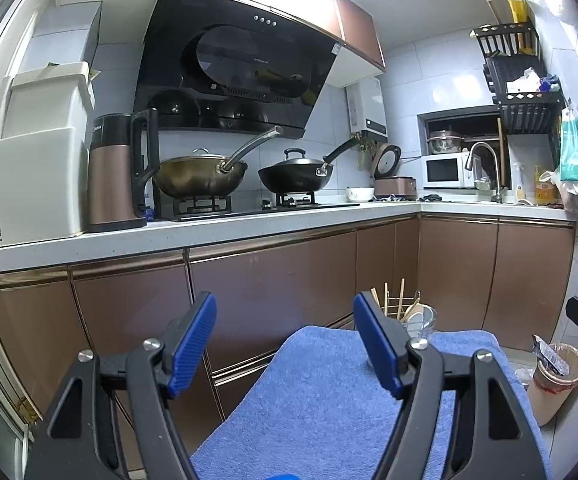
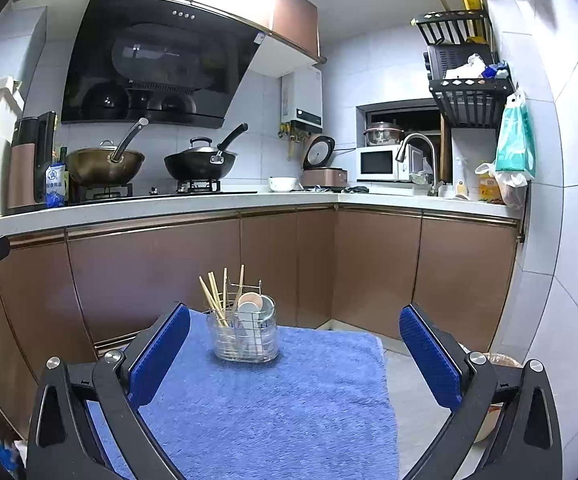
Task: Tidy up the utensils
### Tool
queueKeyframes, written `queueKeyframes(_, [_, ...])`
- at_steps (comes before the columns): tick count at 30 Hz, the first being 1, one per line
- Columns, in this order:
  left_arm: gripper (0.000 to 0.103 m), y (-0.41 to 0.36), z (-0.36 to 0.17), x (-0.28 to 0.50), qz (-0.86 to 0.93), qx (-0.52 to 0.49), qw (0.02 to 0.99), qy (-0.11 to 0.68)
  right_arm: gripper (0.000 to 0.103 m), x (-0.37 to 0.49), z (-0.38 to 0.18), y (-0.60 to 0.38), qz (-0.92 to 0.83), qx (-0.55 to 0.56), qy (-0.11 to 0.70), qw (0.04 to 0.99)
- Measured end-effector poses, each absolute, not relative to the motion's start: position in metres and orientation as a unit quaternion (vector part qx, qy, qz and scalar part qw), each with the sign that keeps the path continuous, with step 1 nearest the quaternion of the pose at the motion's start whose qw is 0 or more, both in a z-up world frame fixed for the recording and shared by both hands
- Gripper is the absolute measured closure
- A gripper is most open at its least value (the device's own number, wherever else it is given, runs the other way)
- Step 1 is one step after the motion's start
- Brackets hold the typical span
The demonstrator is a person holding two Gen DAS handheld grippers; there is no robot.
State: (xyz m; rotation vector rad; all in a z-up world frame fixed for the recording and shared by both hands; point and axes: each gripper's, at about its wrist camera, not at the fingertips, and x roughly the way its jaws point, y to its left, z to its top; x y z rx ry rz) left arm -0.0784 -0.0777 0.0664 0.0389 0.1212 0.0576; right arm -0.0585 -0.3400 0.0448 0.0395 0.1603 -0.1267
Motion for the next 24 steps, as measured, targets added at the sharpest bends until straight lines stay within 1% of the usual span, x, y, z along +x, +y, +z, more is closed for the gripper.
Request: queueKeyframes(24, [0.033, -0.079, 0.076, -0.099, 0.03, 0.017, 0.999, 0.037, 0.0, -0.076, 0.057, -0.339, -0.067, 0.015, 0.058, 0.996])
